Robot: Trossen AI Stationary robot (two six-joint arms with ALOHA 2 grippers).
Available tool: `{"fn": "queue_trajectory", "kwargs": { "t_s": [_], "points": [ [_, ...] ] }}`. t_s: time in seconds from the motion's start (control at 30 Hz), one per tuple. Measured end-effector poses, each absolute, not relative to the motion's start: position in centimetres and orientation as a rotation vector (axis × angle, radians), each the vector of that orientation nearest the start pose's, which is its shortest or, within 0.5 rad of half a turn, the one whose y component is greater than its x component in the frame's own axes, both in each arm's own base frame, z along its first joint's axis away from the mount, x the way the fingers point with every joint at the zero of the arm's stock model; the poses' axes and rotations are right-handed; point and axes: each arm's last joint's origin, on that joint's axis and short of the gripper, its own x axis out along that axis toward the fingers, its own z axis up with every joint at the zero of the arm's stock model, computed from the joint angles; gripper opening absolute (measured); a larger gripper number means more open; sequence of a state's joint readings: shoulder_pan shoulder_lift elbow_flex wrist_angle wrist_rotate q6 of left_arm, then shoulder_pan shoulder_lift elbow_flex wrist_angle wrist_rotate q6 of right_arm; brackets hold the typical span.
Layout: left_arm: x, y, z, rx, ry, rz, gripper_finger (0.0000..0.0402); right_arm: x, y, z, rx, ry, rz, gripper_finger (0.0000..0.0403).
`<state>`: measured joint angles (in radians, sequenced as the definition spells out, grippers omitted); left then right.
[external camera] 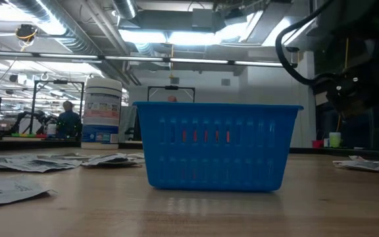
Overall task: Pick & Place First Aid Supplies
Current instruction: Put the orange ointment pack into the bottom orange bin
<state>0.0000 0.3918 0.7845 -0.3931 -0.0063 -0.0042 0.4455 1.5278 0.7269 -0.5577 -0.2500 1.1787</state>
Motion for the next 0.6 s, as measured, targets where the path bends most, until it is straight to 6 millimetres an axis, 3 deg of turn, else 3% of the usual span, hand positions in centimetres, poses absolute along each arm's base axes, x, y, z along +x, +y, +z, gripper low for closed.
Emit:
{"fn": "queue_trajectory", "kwargs": {
  "t_s": [0.27, 0.6],
  "points": [
    [7.61, 0.02, 35.35, -0.004, 0.001, 0.007, 0.0013, 21.75, 11.22, 13.95, 0.841, 1.514, -0.278, 0.0009],
    [7.60, 0.02, 35.35, -0.004, 0.000, 0.006, 0.0013, 22.43, 10.97, 14.80, 0.876, 1.463, -0.253, 0.0004]
  ]
}}
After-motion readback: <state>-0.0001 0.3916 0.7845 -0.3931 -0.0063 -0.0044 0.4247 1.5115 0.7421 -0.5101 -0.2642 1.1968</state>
